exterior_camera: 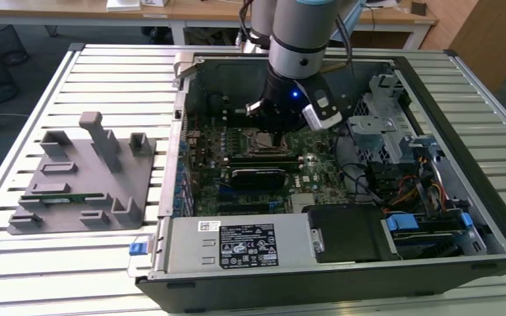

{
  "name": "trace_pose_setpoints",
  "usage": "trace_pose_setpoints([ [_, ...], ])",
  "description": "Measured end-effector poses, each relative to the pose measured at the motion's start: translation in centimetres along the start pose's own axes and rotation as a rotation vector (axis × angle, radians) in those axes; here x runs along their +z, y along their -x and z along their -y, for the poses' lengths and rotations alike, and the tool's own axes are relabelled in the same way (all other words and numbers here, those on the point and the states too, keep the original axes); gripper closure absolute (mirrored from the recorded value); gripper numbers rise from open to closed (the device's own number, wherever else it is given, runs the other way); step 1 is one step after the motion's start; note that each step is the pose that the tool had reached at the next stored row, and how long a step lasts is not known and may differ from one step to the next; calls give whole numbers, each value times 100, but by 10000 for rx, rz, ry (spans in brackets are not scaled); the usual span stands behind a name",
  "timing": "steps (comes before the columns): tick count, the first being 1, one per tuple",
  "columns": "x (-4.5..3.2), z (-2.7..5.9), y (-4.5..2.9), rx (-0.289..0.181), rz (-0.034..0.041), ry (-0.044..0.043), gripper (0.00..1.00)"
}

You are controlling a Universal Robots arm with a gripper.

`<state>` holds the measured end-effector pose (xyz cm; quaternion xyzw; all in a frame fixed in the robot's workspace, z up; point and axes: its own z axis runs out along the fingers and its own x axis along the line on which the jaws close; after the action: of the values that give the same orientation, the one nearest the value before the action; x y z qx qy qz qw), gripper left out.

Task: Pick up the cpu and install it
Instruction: 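Install the second cpu locking lever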

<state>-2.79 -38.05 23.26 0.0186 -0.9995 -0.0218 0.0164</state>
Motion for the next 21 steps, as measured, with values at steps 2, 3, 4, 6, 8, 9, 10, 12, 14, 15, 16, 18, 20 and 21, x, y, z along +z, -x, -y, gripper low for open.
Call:
trace_pose_setpoints([
  [2,9,5,-37,-14,-1,1,89],
  [3,13,4,-67,-22,-1,1,89],
  [4,17,4,-101,-31,-2,-1,89],
  [6,25,3,-169,-58,-4,-3,89],
  [8,36,3,-224,-84,-4,-3,89],
  [9,43,4,-242,-95,-5,-4,89],
  [10,51,6,-253,-104,-6,-4,89],
  [12,66,29,-257,-110,-5,13,89],
  [14,77,54,-259,-110,-4,35,89],
  [15,81,62,-260,-110,-4,45,89],
  [16,86,67,-261,-111,-3,67,89],
  [18,89,73,-261,-114,1,154,89],
  [20,88,73,-261,-114,2,193,89],
  [21,89,74,-261,-117,5,233,89],
])
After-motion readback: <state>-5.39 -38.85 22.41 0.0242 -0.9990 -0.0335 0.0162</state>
